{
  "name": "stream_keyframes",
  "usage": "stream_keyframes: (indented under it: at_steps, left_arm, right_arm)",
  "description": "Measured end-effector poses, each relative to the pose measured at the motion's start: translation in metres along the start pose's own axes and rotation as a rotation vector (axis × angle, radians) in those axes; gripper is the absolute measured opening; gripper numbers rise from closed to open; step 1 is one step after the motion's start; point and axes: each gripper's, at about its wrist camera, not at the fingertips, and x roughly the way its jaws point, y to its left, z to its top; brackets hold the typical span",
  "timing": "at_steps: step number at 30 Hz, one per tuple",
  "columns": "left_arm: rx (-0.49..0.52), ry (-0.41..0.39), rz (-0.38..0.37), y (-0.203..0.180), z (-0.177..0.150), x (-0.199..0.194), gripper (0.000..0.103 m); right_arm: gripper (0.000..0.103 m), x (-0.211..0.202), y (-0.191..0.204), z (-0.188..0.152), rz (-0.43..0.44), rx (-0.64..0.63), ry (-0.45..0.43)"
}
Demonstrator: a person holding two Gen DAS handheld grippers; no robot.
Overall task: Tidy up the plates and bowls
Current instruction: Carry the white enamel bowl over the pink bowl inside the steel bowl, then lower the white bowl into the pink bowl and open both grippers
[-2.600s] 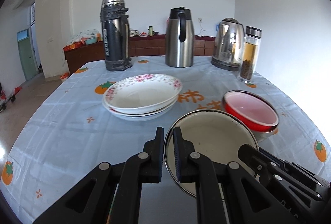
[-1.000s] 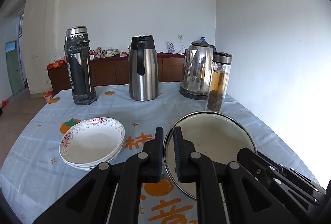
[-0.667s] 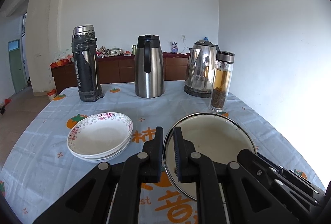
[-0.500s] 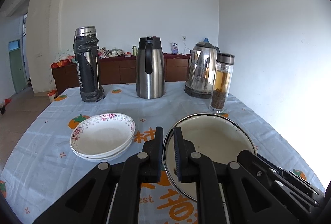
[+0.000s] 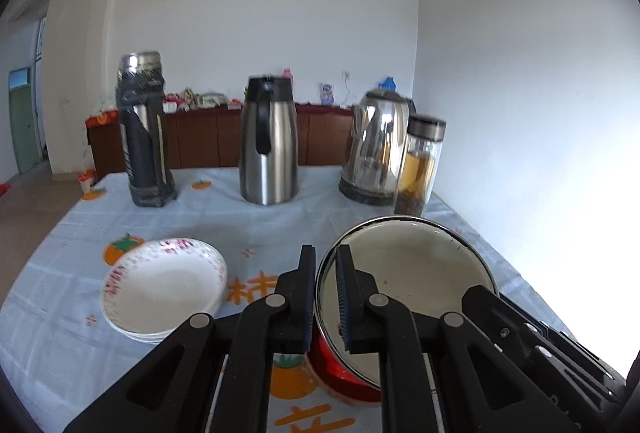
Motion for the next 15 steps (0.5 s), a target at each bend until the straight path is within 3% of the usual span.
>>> stream_keyframes:
  at_steps: [12,15]
  left_arm:
    - [0.031,-0.033,-0.008,-0.018,0.029,0.011,0.012]
    - [0.050,-0.006,-0.023,-0.025,0.030,0.022,0.012]
  right_arm:
    - [0.014,0.002,-0.007,0.031,0.010,0.011,-0.039]
    - [0.014,0.006,-0.013,0.036,-0.010,0.017,-0.042]
